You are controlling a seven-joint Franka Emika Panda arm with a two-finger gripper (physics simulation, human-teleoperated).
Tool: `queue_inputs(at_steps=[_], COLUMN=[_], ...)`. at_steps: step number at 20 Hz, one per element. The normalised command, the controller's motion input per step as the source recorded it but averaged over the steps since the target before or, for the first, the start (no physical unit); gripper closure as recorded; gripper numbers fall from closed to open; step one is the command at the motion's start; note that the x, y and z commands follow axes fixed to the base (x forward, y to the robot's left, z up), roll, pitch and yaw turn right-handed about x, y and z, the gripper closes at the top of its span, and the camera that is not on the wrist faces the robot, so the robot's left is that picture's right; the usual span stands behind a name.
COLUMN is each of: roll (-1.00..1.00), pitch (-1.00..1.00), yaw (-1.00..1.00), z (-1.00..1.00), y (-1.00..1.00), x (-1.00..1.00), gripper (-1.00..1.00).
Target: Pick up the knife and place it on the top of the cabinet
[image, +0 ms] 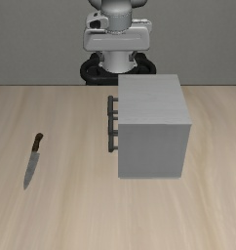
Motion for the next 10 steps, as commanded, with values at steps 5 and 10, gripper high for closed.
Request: queue_inputs(at_steps=[5,10], roll=[0.0,0.0], pitch=[0.0,0.0], yaw=[0.0,0.0], z=[0.0,0.0], y=[-1.0,-1.0], x=[0.0,0.0], gripper=[-1.0,-1.0])
